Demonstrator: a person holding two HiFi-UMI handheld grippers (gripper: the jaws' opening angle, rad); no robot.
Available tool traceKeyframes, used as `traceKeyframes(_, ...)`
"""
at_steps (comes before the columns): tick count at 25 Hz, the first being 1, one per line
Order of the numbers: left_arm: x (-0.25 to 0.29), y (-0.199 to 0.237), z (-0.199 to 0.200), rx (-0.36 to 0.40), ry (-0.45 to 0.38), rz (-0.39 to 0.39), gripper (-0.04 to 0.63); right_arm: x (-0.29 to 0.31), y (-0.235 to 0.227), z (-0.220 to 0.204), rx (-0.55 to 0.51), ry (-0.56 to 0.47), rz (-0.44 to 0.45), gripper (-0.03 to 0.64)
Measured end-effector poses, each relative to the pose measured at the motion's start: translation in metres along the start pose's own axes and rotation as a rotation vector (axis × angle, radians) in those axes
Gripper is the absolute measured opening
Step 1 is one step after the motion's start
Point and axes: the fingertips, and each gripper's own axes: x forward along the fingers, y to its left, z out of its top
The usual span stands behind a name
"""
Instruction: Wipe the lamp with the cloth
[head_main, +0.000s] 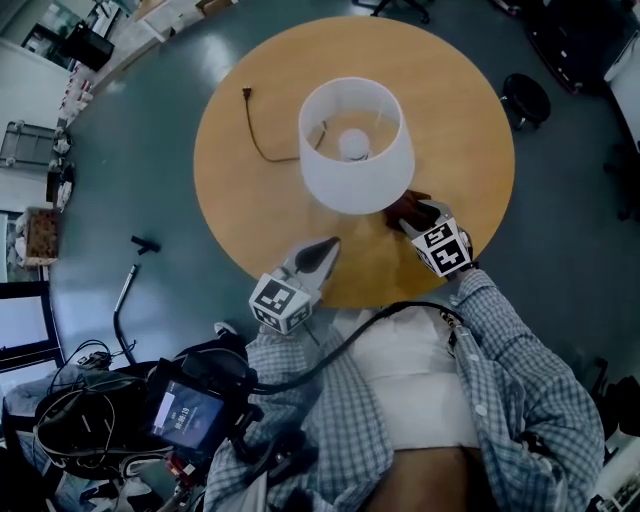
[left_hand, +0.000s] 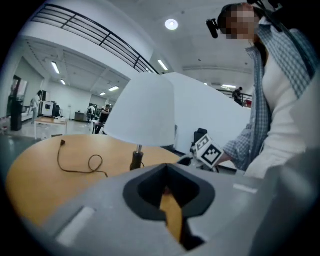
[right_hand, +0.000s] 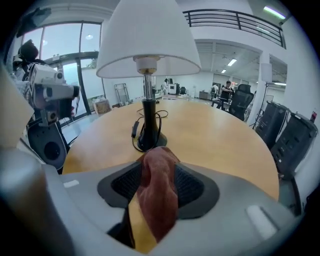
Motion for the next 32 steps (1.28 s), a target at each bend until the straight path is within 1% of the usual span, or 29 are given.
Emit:
traceKeyframes(1, 0.005, -0.001, -0.006, -0.005, 0.015, -0.01, 0.005, -0.005, -0.001, 0.007, 0.002, -0.023, -0.007, 0.2)
traceKeyframes(2, 0.011, -0.001, -0.011, -0.01, 0.026, -0.017, 0.005, -0.011, -0.001, 0.016, 0.003, -0.053, -0.019, 0.17)
traceKeyframes(4, 0.021, 0.001, -0.02, -0.024, 0.038, -0.019, 0.005, -0.024, 0.0, 0.031, 0.002, -0.128, -0.043, 0.095)
traceKeyframes(6, 0.027, 0.001, -0.027, -0.039, 0.05, -0.022, 0.005, -0.038, 0.007, 0.042, 0.025, -0.209, -0.049, 0.003)
traceKeyframes(8, 0.031, -0.004, -0.033, -0.044, 0.066, -0.043, 0.005, -0.053, 0.019, 0.052, 0.083, -0.276, -0.016, 0.003)
traceKeyframes(10, 0.035, -0.01, -0.037, -0.045, 0.077, -0.068, 0.005, -0.06, 0.031, 0.053, 0.128, -0.311, 0.027, 0.003)
traceKeyframes(12, 0.037, -0.013, -0.039, -0.053, 0.074, -0.079, 0.005, -0.061, 0.036, 0.048, 0.161, -0.319, 0.053, 0.003)
traceKeyframes(14, 0.04, -0.016, -0.041, -0.058, 0.077, -0.091, 0.005, -0.061, 0.037, 0.043, 0.207, -0.321, 0.064, 0.003)
traceKeyframes(16, 0.041, -0.021, -0.043, -0.056, 0.091, -0.108, 0.005, -0.062, 0.036, 0.043, 0.232, -0.327, 0.067, 0.003)
traceKeyframes(19, 0.041, -0.023, -0.048, -0.053, 0.108, -0.122, 0.005, -0.064, 0.036, 0.047, 0.221, -0.33, 0.068, 0.003)
traceKeyframes(23, 0.043, -0.025, -0.042, -0.07, 0.111, -0.134, 0.005, -0.064, 0.037, 0.054, 0.187, -0.328, 0.077, 0.003)
traceKeyframes(26, 0.041, -0.026, -0.049, -0.067, 0.117, -0.133, 0.005, -0.06, 0.044, 0.053, 0.171, -0.324, 0.087, 0.003)
traceKeyframes(32, 0.04, -0.027, -0.054, -0.068, 0.116, -0.128, 0.005, -0.057, 0.05, 0.053, 0.174, -0.333, 0.118, 0.003)
